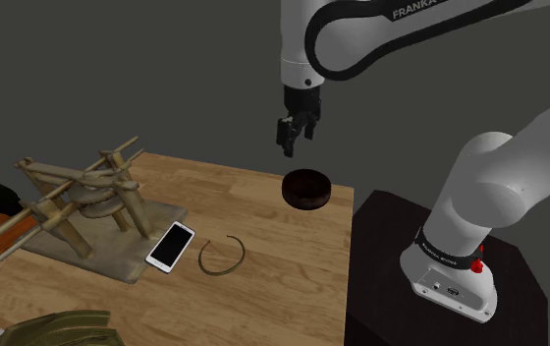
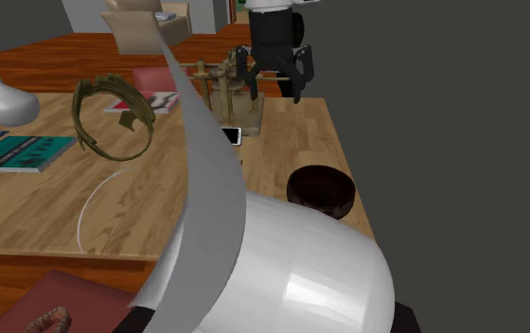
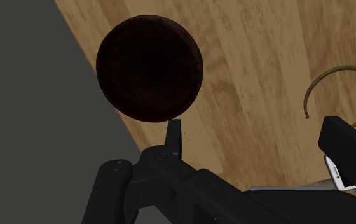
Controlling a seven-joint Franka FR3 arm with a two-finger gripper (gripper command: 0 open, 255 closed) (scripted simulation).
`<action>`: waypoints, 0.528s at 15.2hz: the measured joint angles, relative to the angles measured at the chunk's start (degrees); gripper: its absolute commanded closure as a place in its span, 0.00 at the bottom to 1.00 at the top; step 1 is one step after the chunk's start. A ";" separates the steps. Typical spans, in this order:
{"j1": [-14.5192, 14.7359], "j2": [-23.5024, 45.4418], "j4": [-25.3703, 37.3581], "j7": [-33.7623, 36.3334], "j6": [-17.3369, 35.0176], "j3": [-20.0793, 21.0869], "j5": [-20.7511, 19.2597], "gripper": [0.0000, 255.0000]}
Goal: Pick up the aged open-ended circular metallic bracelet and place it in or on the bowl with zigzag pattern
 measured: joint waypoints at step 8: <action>1.06 13.70 2.40 9.98 10.89 8.19 0.12 0.00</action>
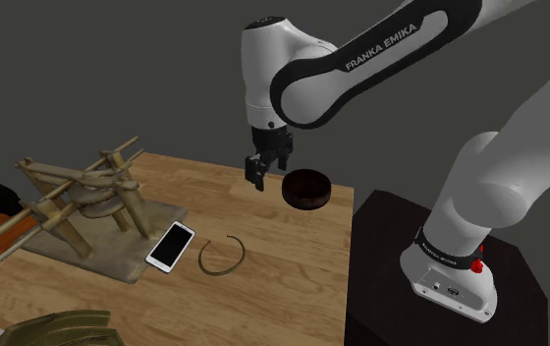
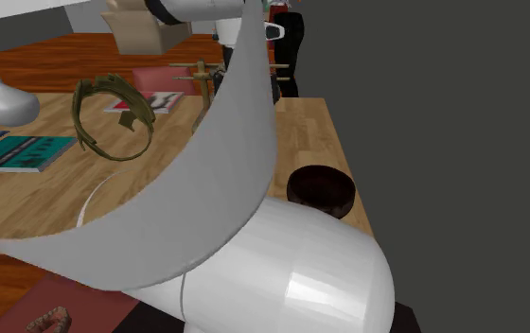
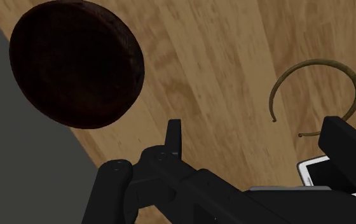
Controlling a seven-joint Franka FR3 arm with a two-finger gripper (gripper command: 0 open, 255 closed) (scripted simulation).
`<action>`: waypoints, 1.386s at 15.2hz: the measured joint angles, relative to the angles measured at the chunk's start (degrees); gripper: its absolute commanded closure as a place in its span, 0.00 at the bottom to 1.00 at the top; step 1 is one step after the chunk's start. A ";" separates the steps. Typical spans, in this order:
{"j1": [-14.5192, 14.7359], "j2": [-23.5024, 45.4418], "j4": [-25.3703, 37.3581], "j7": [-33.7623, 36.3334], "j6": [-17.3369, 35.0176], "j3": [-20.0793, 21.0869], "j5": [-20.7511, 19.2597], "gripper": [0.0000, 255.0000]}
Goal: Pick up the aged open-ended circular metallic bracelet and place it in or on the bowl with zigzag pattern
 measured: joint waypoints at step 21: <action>11.64 46.98 27.22 32.22 13.23 3.34 -25.26 0.00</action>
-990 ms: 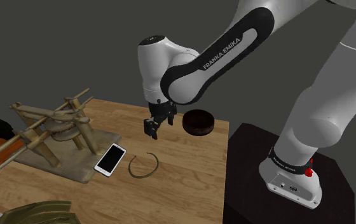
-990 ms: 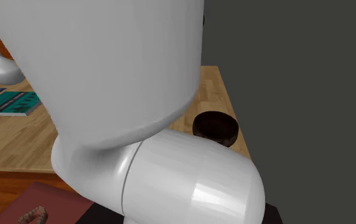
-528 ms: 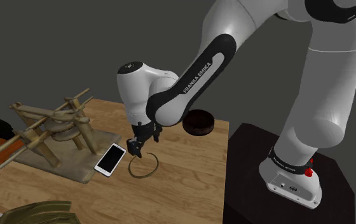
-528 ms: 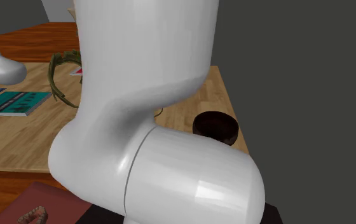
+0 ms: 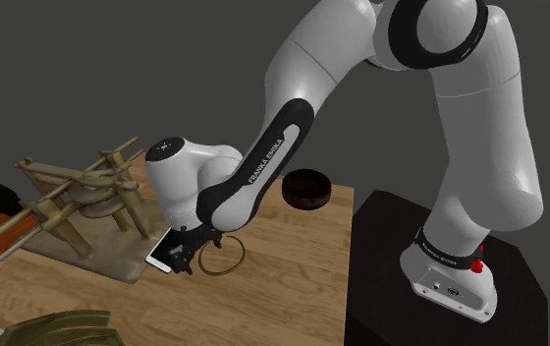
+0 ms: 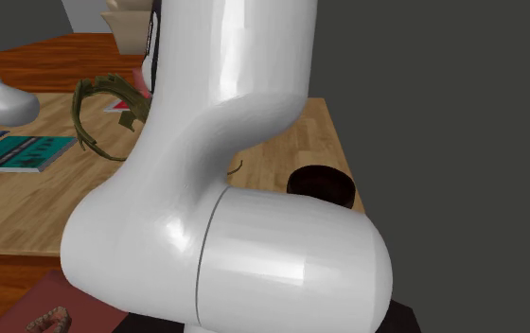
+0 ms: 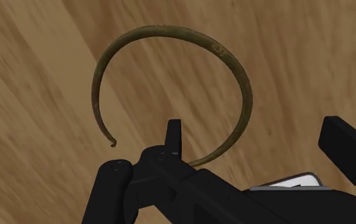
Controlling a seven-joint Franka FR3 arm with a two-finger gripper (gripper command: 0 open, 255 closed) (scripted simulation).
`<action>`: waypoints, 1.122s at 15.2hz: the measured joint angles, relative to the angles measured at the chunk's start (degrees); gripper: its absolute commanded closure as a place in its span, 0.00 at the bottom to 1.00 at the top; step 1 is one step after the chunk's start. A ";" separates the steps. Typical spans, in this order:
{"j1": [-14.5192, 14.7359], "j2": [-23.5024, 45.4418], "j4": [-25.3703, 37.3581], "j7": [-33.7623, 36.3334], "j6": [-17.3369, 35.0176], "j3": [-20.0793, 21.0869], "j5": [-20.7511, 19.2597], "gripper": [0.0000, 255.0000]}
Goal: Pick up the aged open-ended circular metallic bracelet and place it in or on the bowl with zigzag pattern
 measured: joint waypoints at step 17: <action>2.76 5.84 2.43 2.50 4.50 -2.22 -3.26 1.00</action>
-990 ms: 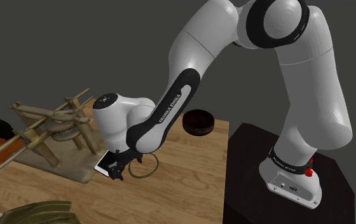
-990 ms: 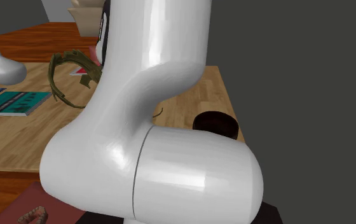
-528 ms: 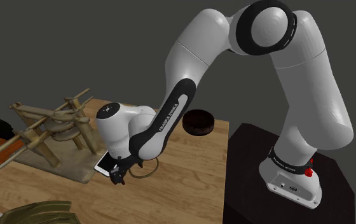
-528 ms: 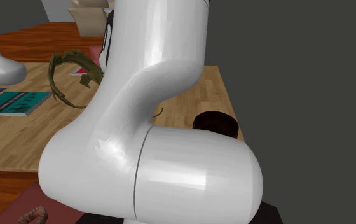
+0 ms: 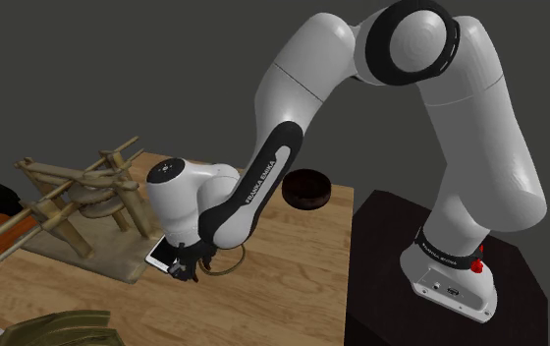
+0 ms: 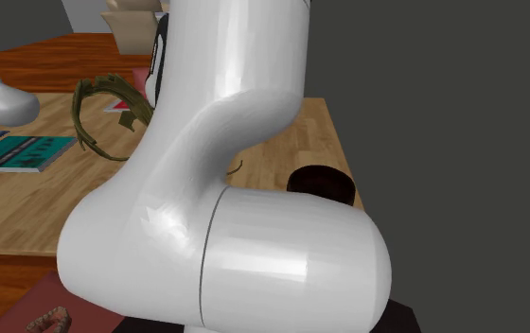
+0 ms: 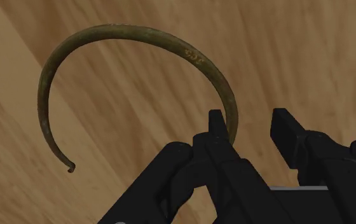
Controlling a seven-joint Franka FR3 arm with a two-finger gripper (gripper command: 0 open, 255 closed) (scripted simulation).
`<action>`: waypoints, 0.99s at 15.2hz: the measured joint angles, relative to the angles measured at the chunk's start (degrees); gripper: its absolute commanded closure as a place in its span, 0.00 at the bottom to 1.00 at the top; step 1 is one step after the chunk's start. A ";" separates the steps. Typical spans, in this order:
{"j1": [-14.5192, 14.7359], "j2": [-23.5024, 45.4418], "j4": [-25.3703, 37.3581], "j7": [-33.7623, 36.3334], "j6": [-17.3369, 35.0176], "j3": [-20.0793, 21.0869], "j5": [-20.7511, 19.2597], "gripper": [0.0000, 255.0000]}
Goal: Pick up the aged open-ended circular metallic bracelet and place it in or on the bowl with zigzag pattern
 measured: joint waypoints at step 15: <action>-1.47 -3.16 -0.43 -1.41 -3.97 1.35 2.04 1.00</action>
